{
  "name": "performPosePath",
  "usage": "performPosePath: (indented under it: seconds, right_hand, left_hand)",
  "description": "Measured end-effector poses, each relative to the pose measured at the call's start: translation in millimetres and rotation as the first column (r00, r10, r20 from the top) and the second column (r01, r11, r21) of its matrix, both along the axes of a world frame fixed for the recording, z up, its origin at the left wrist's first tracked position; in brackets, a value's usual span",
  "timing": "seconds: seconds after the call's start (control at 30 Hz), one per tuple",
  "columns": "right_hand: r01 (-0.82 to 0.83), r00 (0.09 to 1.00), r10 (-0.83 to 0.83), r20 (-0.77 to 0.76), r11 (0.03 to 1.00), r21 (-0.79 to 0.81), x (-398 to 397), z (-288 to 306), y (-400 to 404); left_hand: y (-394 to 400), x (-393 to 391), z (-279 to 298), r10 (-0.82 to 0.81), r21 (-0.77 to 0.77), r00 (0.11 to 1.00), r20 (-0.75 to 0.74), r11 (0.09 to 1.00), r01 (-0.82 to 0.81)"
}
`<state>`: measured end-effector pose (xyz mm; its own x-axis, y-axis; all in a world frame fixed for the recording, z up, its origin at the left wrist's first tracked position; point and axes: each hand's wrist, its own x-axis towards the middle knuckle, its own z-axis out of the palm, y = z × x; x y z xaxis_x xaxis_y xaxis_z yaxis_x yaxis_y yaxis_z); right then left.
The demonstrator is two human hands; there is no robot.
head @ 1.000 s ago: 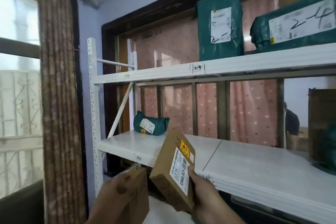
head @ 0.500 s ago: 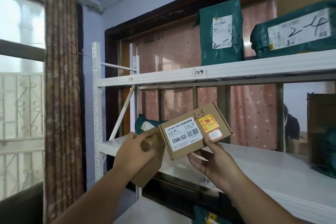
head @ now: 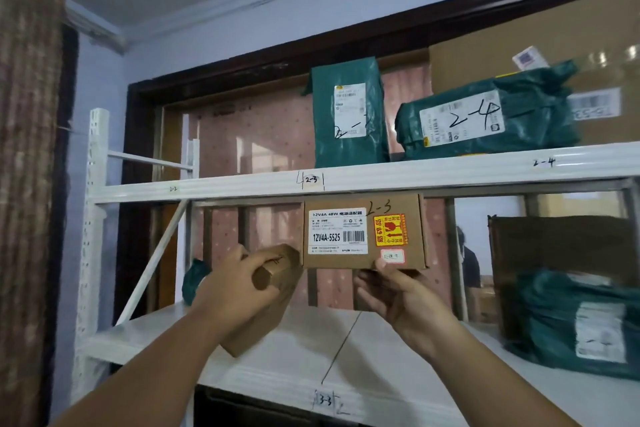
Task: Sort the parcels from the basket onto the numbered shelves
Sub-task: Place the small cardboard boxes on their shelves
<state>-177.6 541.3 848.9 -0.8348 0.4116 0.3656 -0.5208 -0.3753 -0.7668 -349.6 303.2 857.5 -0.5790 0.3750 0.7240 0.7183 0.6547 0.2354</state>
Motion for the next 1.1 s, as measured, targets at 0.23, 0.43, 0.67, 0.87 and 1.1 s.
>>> performPosePath:
  seconds: [0.23,0.43,0.67,0.87,1.1]
  right_hand:
    - [-0.003,0.997,0.008,-0.076,0.998,0.059,6,48,-7]
    - [0.070,0.990,-0.060,-0.129,0.995,0.076,-11,127,-18]
    - [0.233,0.972,-0.230,-0.042,0.968,0.095,-43,205,-27]
    - [0.418,0.908,-0.418,-0.013,0.904,0.094,-79,221,-11]
    - [0.633,0.772,-0.627,-0.104,0.743,0.219,-84,231,4]
  left_hand:
    - [7,-5,22,-0.034,0.036,0.999,-0.032,0.999,0.035]
    - [-4,-11,57,-0.062,0.075,0.997,-0.051,0.995,0.066]
    - [-6,-7,90,-0.109,0.107,0.988,-0.111,0.987,0.121]
    - [-9,-2,85,-0.145,0.122,0.982,-0.120,0.980,0.159]
    - [-17,-6,73,-0.147,0.125,0.986,-0.078,0.980,0.156]
